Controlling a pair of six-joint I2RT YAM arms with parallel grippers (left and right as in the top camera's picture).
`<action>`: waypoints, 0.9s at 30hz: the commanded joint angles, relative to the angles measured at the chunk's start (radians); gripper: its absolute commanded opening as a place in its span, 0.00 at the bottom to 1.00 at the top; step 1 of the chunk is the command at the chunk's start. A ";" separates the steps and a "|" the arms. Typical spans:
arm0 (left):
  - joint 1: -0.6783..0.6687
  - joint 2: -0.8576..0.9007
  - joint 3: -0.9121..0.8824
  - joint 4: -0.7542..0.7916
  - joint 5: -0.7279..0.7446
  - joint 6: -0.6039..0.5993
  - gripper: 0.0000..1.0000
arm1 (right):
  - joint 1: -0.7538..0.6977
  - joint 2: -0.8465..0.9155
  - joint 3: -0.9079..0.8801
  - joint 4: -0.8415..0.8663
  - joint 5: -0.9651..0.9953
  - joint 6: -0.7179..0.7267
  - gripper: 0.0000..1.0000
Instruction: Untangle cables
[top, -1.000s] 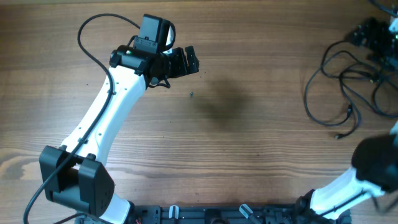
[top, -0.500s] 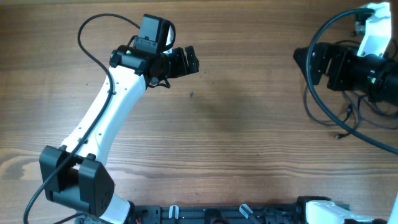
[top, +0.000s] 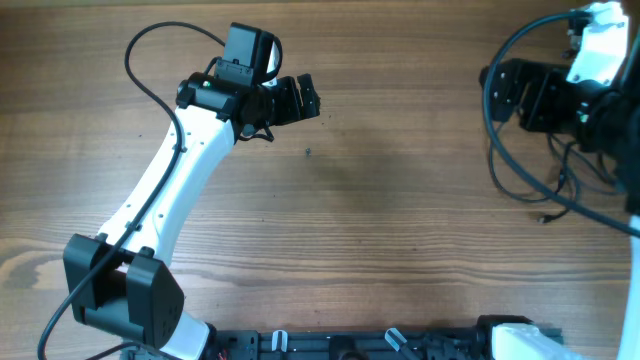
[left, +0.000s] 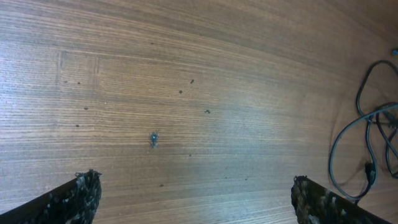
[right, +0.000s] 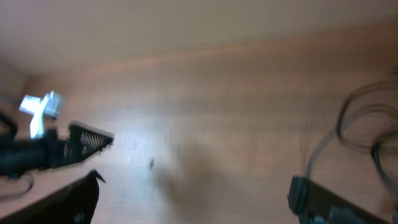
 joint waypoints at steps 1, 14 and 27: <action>-0.003 0.008 0.001 0.002 0.009 0.012 1.00 | 0.005 -0.198 -0.279 0.208 0.029 -0.020 1.00; -0.003 0.008 0.001 0.002 0.009 0.012 1.00 | 0.018 -0.992 -1.409 1.106 0.176 -0.021 1.00; -0.003 0.008 0.001 0.002 0.009 0.013 1.00 | 0.101 -1.284 -1.778 1.249 0.254 -0.022 1.00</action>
